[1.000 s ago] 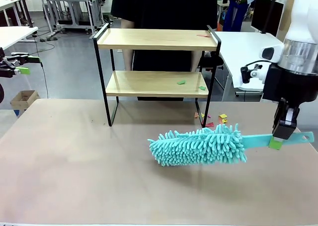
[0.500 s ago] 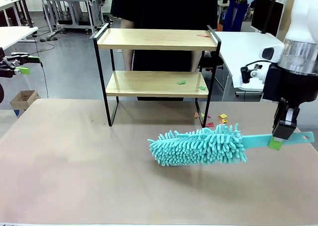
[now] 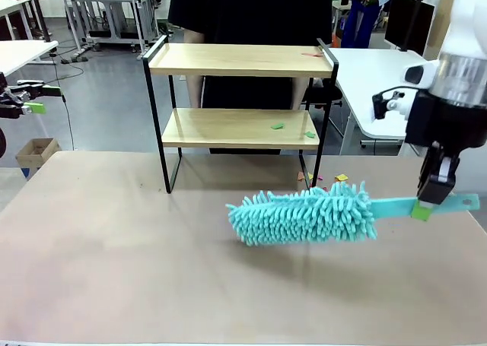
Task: Clean the shelf.
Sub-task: Hand the Duster back to the human.
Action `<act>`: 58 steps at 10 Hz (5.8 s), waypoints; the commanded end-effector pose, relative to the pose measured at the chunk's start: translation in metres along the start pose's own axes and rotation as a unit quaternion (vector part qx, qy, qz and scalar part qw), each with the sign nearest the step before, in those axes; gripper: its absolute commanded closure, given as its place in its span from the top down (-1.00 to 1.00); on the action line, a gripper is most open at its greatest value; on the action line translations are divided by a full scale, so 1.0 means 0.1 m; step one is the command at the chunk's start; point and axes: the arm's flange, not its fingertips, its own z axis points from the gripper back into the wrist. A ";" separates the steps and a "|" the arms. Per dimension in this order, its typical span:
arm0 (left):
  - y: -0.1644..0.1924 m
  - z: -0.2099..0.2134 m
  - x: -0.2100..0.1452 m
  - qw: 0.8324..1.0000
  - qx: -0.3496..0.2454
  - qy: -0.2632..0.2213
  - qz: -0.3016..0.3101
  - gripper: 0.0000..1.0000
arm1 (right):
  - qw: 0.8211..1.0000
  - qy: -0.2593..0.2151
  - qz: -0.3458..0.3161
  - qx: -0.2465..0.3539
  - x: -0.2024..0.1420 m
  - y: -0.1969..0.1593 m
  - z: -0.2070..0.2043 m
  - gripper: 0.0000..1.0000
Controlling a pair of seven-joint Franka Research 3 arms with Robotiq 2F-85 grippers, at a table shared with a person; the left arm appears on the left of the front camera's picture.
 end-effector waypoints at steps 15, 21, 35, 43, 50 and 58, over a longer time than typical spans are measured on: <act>-0.01 -0.01 0.02 1.000 -0.001 -0.001 -0.008 1.00 | 0.948 -0.176 0.266 0.015 0.01 -1.16 0.09 -0.74; -0.68 0.01 0.59 0.998 -0.030 -0.047 0.022 1.00 | 0.948 -0.176 0.266 0.015 0.01 -1.16 0.09 -0.74; -1.77 -1.06 0.86 0.994 0.015 0.009 0.111 1.00 | 0.948 -0.176 0.266 0.015 0.01 -1.16 0.09 -0.74; -2.55 -2.63 0.77 0.997 -0.038 -0.043 0.056 1.00 | 0.948 -0.176 0.266 0.015 0.01 -1.16 0.09 -0.74; -2.49 -3.54 0.50 0.993 -0.061 -0.054 0.081 1.00 | 0.948 -0.176 0.266 0.015 0.01 -1.16 0.09 -0.74; -2.59 -3.72 0.39 0.996 -0.049 -0.022 0.067 1.00 | 0.948 -0.176 0.266 0.015 0.01 -1.16 0.09 -0.74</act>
